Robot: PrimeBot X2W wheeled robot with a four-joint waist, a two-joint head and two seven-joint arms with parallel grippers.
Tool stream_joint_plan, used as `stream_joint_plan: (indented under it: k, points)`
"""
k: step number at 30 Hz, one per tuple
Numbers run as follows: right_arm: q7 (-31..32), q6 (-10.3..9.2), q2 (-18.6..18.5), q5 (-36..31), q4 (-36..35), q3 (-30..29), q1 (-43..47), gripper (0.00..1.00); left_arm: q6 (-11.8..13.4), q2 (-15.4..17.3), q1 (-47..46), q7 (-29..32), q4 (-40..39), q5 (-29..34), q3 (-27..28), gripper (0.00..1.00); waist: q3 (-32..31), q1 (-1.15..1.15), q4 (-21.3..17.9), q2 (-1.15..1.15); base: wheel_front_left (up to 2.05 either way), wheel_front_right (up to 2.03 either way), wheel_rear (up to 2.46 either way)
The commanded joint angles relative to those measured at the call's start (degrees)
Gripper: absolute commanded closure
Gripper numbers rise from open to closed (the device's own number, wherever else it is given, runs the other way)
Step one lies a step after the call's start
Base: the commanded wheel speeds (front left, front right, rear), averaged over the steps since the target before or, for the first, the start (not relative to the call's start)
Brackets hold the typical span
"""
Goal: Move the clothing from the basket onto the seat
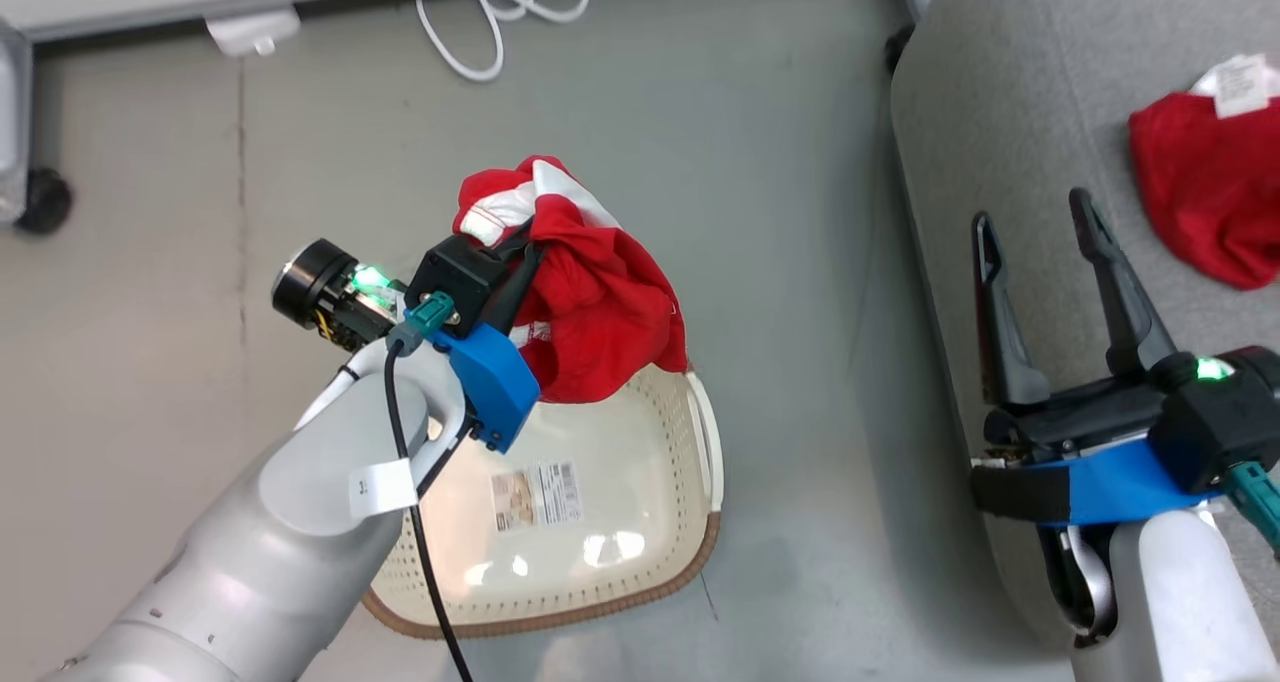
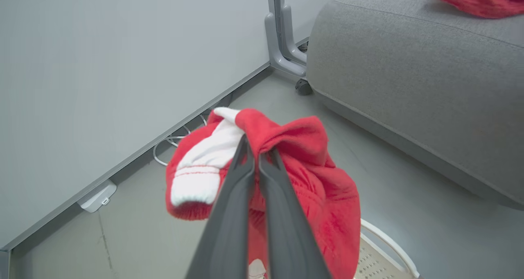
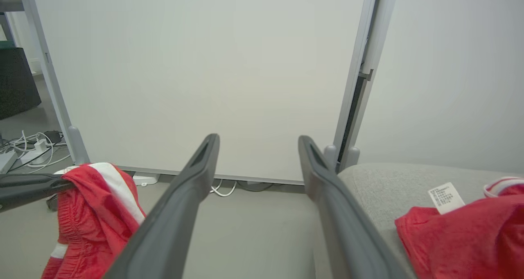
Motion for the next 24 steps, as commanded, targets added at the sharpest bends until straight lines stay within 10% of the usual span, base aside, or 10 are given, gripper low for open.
stream_joint_plan:
  k: [1, 24]
  points:
    - [-0.20, 0.01, 0.03, 0.24, 0.57, -0.01, 1.42, 0.00, 0.27, 0.17, 1.09, -0.28, -0.90, 0.41, 0.92, 1.00, -4.22, 0.02, 0.53, 0.00, 0.00, 0.00, 0.00]
    - [-0.20, 0.01, 0.02, 1.39, 6.51, 0.51, 13.62, 0.00, 1.08, -1.27, 14.33, -0.28, -11.86, 2.29, 5.84, 1.00, -22.24, 0.02, 2.23, 0.00, 0.00, 0.00, 0.00]
